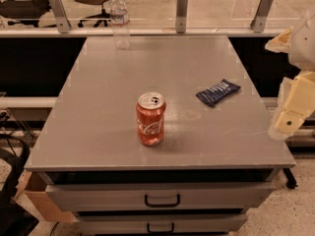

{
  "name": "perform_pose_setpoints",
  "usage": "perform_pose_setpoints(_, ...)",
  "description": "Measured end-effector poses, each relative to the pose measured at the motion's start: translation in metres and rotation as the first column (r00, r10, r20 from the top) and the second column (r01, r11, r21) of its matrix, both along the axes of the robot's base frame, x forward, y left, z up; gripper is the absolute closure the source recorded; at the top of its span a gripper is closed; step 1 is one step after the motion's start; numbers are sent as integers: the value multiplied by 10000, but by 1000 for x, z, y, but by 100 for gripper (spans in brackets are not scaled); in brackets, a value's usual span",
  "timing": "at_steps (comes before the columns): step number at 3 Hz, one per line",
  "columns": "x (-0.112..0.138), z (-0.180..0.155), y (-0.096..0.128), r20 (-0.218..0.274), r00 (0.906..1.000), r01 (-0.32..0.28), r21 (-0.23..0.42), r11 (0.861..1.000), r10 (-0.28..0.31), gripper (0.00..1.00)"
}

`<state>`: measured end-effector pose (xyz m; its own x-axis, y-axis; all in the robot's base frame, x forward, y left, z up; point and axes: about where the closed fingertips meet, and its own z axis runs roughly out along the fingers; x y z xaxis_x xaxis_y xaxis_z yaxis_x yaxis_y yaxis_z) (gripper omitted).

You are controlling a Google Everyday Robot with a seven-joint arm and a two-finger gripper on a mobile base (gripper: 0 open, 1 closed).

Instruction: Move coke can near water bottle

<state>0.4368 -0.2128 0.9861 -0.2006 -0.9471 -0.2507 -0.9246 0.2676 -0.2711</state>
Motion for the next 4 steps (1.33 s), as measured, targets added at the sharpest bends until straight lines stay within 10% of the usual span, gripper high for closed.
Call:
perform_pose_setpoints(1, 7, -35, -14, -109, 9994, -309, 1253, 9916, 325, 0)
perform_pose_setpoints(2, 5, -73, -17, 312, 9935, -1139, 3196, 9407, 1097, 0)
perform_pose_setpoints(3, -2, -89, 9, 1334, 9742, -2249, 4997, 8365, 1822, 0)
perform_pose_setpoints(4, -8, -72, 41, 2609, 9482, -3128, 6670, 6762, 1813, 0)
